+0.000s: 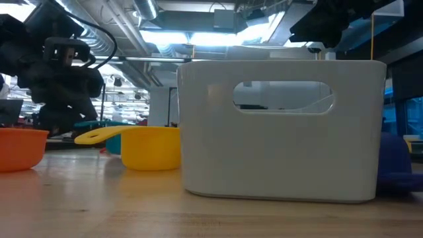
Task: Nest measuring cups in basket
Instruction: Adjust the light blue measuring cup, then stack the yellow measuring cup on top of the light blue measuring cup
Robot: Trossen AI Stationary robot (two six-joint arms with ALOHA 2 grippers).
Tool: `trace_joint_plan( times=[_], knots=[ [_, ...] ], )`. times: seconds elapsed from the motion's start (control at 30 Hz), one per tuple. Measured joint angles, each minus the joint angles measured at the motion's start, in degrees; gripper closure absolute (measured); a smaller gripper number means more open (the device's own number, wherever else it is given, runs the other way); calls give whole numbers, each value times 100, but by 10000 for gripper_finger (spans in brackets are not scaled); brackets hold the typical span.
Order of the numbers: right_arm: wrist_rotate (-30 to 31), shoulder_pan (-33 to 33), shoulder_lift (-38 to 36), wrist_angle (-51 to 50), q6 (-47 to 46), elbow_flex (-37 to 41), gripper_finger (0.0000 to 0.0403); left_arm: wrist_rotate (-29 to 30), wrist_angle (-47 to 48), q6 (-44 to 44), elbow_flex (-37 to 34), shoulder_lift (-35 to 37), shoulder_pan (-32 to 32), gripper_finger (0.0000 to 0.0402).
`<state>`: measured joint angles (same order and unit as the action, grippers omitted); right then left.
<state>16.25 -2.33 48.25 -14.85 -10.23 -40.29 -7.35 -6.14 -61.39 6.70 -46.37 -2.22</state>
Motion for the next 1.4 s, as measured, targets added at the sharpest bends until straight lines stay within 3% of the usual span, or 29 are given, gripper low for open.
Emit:
trace_joint_plan(
  times=[0.57,0.83,1.4],
  knots=[
    [-1,0,0,0,-1,0,240,-587,485,-875,2,0,-2,260],
    [-2,2,0,0,-1,0,240,-596,501,-1236,2,0,0,260],
    [-2,1,0,0,-1,0,240,-1716,379,-1651,2,0,0,260]
  ],
)
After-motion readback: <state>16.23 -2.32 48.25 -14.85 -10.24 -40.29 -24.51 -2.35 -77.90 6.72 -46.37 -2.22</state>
